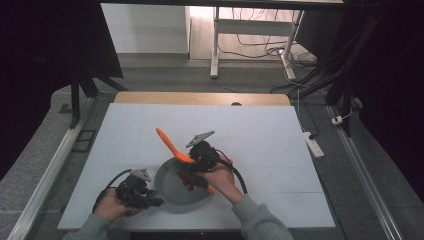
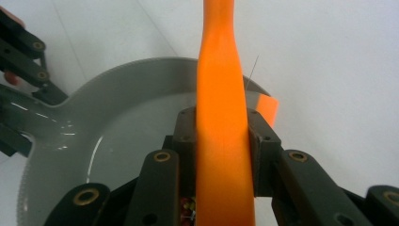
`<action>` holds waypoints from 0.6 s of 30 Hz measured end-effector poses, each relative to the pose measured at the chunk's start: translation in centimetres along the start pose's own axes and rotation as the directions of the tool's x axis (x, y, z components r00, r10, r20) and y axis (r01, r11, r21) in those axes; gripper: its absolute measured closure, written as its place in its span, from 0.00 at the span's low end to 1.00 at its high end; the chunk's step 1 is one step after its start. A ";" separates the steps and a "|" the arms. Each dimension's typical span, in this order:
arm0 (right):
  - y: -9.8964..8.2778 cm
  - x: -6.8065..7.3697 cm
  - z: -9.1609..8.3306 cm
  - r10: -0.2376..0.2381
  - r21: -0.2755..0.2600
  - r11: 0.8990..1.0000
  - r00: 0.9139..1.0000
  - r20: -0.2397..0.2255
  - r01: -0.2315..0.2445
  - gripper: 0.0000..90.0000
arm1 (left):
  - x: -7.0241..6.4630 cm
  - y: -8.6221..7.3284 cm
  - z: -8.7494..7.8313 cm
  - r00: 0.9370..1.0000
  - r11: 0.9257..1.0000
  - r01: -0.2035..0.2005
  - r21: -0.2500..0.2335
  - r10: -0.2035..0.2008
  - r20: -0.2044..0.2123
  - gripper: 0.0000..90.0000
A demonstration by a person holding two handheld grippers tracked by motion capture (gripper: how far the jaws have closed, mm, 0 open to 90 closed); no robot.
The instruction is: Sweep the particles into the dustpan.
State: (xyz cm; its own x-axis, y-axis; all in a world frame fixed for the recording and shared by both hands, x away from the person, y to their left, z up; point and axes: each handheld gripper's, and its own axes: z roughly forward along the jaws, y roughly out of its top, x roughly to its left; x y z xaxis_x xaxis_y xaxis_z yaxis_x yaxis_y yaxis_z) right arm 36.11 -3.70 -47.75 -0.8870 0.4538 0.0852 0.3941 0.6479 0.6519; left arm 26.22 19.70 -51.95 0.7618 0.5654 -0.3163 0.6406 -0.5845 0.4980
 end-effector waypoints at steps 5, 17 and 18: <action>0.2 0.5 0.3 -0.016 0.002 1.000 1.000 -0.012 0.016 0.78 | 0.0 0.0 0.0 1.000 1.000 0.000 0.000 0.000 0.000 0.68; 0.5 0.3 -0.8 -0.012 -0.062 0.998 1.000 -0.029 0.010 0.78 | 0.0 0.0 0.0 1.000 1.000 0.000 -0.001 0.000 0.000 0.68; 0.5 0.2 -1.0 -0.016 -0.064 0.998 1.000 -0.015 0.015 0.78 | 0.0 0.0 0.0 1.000 1.000 0.000 -0.002 0.000 0.001 0.68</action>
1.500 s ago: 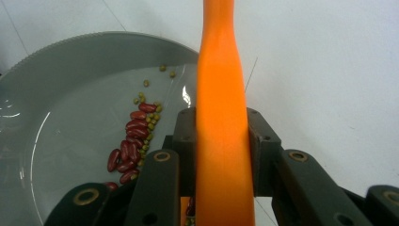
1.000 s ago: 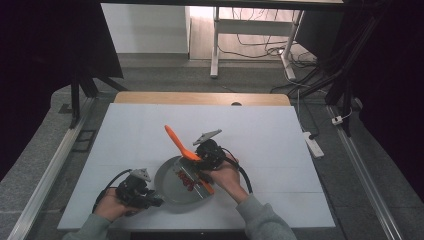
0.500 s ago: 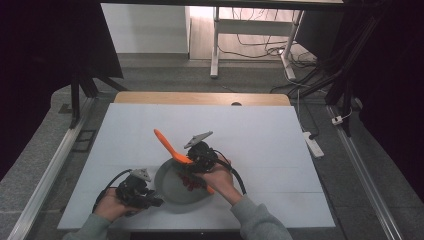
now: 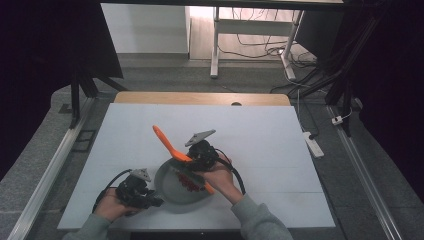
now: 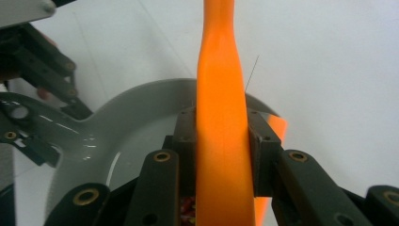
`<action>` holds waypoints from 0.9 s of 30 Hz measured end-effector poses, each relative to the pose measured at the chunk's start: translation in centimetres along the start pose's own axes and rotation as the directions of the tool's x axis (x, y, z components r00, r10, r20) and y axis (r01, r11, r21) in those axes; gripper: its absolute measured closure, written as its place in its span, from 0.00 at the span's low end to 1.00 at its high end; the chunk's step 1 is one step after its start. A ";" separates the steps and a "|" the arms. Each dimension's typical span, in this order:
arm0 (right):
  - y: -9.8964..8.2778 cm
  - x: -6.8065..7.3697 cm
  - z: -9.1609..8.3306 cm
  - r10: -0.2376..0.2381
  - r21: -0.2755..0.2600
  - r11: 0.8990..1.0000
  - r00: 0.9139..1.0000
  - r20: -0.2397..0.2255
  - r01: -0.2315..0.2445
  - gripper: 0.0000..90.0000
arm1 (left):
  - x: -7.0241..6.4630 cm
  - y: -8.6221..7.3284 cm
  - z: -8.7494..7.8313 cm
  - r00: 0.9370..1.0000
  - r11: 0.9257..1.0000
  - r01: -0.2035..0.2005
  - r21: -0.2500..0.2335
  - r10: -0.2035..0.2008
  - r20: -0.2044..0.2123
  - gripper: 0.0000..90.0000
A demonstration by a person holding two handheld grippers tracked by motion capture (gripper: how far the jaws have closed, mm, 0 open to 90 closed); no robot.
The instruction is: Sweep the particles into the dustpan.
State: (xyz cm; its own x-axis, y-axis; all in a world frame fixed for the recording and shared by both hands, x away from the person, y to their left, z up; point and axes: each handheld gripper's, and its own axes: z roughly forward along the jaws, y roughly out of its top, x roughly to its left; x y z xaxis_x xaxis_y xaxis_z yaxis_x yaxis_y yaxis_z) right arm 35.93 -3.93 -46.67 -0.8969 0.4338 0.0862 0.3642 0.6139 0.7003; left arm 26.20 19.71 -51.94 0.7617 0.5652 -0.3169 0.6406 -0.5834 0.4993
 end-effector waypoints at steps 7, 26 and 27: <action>-0.5 -1.1 -1.1 0.014 -0.012 1.000 0.999 0.036 -0.013 0.78 | 0.0 0.0 0.0 1.000 1.000 0.000 -0.002 0.000 0.001 0.68; -2.7 -4.0 -3.5 0.075 -0.002 0.997 0.989 0.125 -0.076 0.78 | -0.1 -0.1 -0.4 1.000 1.000 0.000 0.000 0.000 0.001 0.68; -2.8 -4.1 -3.4 0.073 0.005 0.997 0.989 0.131 -0.074 0.78 | -0.1 -0.1 -0.4 1.000 1.000 -0.002 0.003 0.002 0.002 0.68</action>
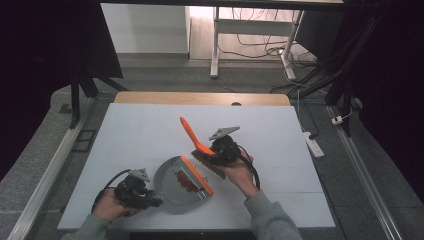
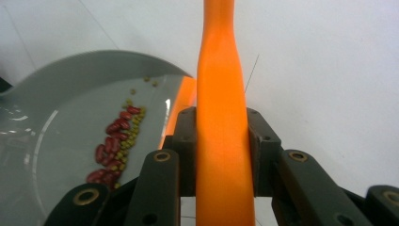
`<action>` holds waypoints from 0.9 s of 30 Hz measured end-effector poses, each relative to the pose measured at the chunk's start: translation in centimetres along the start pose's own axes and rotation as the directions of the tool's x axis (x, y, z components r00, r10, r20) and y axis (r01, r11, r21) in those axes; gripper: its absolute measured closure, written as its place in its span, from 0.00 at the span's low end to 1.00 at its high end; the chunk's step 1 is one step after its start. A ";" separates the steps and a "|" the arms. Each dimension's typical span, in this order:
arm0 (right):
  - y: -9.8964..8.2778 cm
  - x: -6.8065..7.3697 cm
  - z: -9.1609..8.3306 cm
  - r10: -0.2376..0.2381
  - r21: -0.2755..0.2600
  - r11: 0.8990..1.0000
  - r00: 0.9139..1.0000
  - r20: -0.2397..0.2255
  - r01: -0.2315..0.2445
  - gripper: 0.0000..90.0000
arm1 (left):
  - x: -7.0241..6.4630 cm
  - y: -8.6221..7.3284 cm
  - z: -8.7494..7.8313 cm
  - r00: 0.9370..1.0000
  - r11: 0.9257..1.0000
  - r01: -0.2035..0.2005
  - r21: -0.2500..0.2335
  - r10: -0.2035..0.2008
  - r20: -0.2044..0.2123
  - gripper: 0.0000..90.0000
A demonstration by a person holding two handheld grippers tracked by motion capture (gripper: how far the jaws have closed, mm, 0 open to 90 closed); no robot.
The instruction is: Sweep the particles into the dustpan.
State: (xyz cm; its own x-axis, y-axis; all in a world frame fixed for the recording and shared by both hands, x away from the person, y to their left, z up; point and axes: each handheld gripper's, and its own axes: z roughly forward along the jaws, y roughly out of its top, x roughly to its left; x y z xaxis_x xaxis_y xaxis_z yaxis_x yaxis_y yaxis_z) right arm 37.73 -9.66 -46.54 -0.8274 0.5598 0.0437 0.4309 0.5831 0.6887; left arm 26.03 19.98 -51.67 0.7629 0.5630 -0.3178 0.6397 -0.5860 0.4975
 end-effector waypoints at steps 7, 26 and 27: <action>-0.5 -0.5 0.6 0.007 0.042 0.999 1.000 0.024 -0.008 0.78 | 0.0 -0.1 -0.3 1.000 1.000 0.000 0.009 0.000 0.005 0.68; -0.3 1.8 2.2 -0.013 0.075 0.997 1.000 -0.028 0.015 0.78 | 0.1 -0.1 -0.2 1.000 1.000 0.001 0.014 -0.001 0.010 0.68; -0.3 2.0 2.2 -0.012 0.076 0.997 0.999 -0.030 0.015 0.78 | 0.1 -0.1 -0.2 1.000 1.000 0.001 0.015 -0.001 0.010 0.68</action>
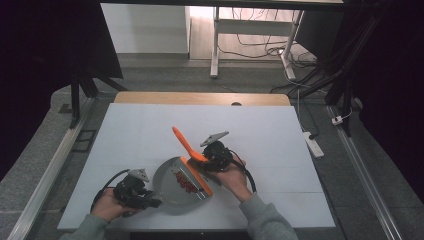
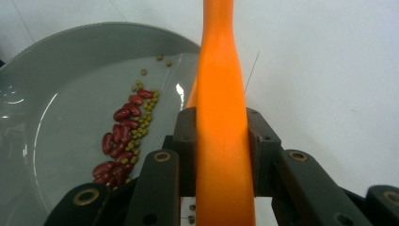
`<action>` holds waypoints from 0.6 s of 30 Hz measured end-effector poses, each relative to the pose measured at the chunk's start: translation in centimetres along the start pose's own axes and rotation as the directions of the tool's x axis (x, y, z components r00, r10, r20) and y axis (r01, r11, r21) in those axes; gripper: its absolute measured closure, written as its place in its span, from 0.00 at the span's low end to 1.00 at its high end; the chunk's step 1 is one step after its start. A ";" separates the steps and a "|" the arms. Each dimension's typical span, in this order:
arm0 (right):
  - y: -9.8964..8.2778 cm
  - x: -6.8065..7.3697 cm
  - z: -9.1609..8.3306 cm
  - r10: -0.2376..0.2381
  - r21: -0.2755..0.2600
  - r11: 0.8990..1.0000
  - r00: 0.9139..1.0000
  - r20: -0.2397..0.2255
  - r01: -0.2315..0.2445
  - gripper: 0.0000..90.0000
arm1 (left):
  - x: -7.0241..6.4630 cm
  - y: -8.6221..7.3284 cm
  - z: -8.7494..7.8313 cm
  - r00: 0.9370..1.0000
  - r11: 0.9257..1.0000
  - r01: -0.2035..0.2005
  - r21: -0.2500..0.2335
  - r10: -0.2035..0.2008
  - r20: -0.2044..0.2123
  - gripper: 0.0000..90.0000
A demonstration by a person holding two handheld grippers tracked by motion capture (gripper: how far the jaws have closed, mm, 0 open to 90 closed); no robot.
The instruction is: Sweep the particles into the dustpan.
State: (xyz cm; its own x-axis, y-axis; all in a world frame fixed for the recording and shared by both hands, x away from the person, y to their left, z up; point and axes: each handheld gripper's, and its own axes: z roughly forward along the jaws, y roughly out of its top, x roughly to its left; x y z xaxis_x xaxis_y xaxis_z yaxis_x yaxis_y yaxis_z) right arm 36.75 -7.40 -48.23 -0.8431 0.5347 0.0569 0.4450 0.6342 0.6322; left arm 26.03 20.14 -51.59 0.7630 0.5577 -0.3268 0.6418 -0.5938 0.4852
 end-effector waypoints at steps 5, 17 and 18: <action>0.0 0.6 0.2 0.006 -0.018 1.000 1.000 -0.003 -0.006 0.78 | 0.0 0.0 0.0 1.000 1.000 0.000 0.001 0.000 0.000 0.68; 1.3 3.0 -0.5 0.004 -0.119 0.993 0.986 -0.167 -0.024 0.78 | 0.0 0.0 0.0 1.000 1.000 0.001 0.000 -0.001 -0.001 0.68; 1.4 2.9 -0.9 -0.005 -0.136 0.991 0.989 -0.151 -0.016 0.78 | 0.0 0.0 0.0 1.000 1.000 0.001 0.000 -0.001 0.000 0.68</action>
State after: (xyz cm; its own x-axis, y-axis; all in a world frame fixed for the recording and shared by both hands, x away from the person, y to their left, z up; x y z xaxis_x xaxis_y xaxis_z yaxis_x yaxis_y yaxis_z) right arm 34.66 -5.44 -46.49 -0.8810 0.4416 0.1696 0.4133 0.5439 0.7303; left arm 26.03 20.14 -51.63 0.7622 0.5585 -0.3274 0.6428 -0.5928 0.4852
